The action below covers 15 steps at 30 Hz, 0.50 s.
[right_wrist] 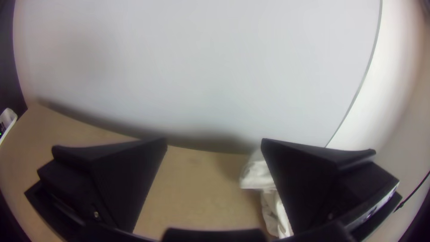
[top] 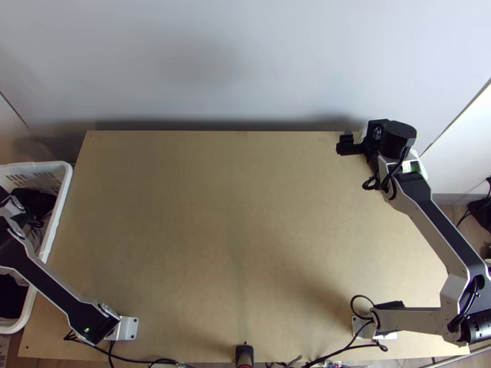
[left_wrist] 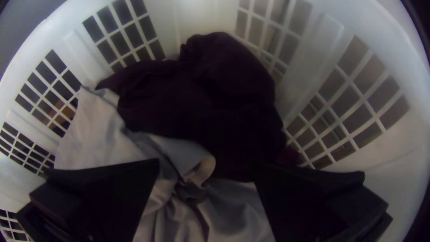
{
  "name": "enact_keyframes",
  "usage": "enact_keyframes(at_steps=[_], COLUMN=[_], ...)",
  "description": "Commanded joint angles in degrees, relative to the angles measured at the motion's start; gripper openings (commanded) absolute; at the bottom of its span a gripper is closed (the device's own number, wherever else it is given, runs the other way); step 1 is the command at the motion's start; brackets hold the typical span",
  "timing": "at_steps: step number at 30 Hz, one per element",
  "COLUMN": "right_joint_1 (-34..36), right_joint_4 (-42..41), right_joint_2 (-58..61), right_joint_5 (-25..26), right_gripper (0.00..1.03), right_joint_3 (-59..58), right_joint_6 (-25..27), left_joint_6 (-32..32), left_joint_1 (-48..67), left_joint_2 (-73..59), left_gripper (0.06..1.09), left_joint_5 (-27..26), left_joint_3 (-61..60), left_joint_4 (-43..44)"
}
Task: Fold the t-shirt
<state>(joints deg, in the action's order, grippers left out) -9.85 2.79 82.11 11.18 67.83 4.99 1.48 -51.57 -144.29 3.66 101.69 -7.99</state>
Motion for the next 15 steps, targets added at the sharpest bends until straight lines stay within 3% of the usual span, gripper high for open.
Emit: enact_keyframes(at_steps=[1, 4, 5, 8, 9, 15], right_joint_1=[0.0, 0.3, 0.3, 0.4, 0.4, 0.6], right_joint_4=[0.0, 0.0, 0.0, 0.0, 0.0, 0.0], right_joint_2=[-0.1, -0.1, -0.1, -0.1, -0.1, -0.1], right_joint_5=[0.4, 0.6, 0.7, 0.7, 0.7, 1.0], right_gripper=[0.98, 0.97, 0.97, 0.96, 0.96, 0.96], right_joint_3=[-0.6, -0.8, -0.9, -1.0, -1.0, -0.9], right_joint_6=[0.8, 1.1, 1.1, 1.1, 1.1, 1.3], left_joint_6=[0.1, -0.2, -0.7, -1.4, -1.4, -3.1], left_joint_1=[0.8, 0.7, 0.7, 0.2, 0.0, -0.3], left_joint_2=[-2.8, -3.5, -3.5, -4.6, -5.2, -6.3], left_gripper=[1.03, 1.01, 0.89, 0.24, 0.09, 0.1], left_joint_5=[0.2, 0.2, 0.2, 0.3, 0.3, 1.8], left_joint_3=[3.7, 4.6, 4.6, 5.2, 5.9, 5.9], left_joint_4=[-0.2, -0.3, 0.0, 2.5, 2.5, 1.8])
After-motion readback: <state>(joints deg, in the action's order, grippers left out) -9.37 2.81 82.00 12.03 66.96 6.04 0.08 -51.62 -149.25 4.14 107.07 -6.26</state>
